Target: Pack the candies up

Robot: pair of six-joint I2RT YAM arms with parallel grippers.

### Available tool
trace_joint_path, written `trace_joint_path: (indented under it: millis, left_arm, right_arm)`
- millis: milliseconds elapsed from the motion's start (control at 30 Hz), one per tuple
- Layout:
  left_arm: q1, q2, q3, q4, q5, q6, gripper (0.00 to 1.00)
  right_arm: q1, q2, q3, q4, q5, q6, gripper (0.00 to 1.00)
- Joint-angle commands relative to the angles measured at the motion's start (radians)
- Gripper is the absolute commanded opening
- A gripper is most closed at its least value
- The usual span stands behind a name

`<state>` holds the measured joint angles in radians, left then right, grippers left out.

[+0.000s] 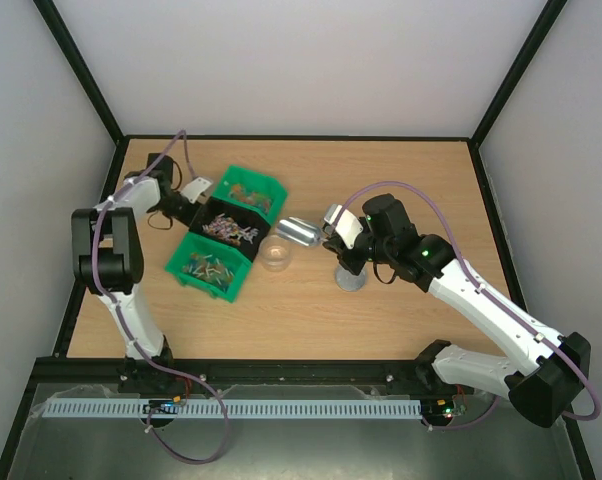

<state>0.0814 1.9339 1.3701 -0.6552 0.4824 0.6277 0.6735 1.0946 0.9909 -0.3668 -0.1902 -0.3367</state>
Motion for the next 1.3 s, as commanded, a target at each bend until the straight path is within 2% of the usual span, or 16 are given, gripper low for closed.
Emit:
trace_joint_path:
  millis: [0,400,633,800,967,1267]
  left_arm:
    - [-0.068,-0.072,-0.063,0.004,0.067,-0.012,0.28]
    - [-0.281,-0.118,-0.153,0.096,0.09,-0.071,0.28]
    - [-0.301,-0.137,-0.134,0.094,0.083,-0.111,0.27]
    - [-0.313,-0.184,-0.169,0.114,0.061,-0.145,0.27]
    - [-0.324,-0.204,-0.184,0.115,0.05,-0.166,0.27]
    - [-0.329,-0.244,-0.244,0.136,-0.007,-0.22,0.25]
  right_arm:
    - [-0.005,-0.014,0.006,0.005,0.016,-0.007,0.01]
    - [-0.006,-0.034,-0.054,0.012,0.083,0.01,0.01]
    - [-0.021,-0.013,-0.044,-0.006,0.198,0.025,0.01]
    - [-0.031,0.077,0.049,-0.142,0.202,0.022,0.01]
    - [-0.047,0.228,0.217,-0.295,0.176,0.021,0.01]
    - [-0.061,0.438,0.406,-0.407,0.176,0.032,0.01]
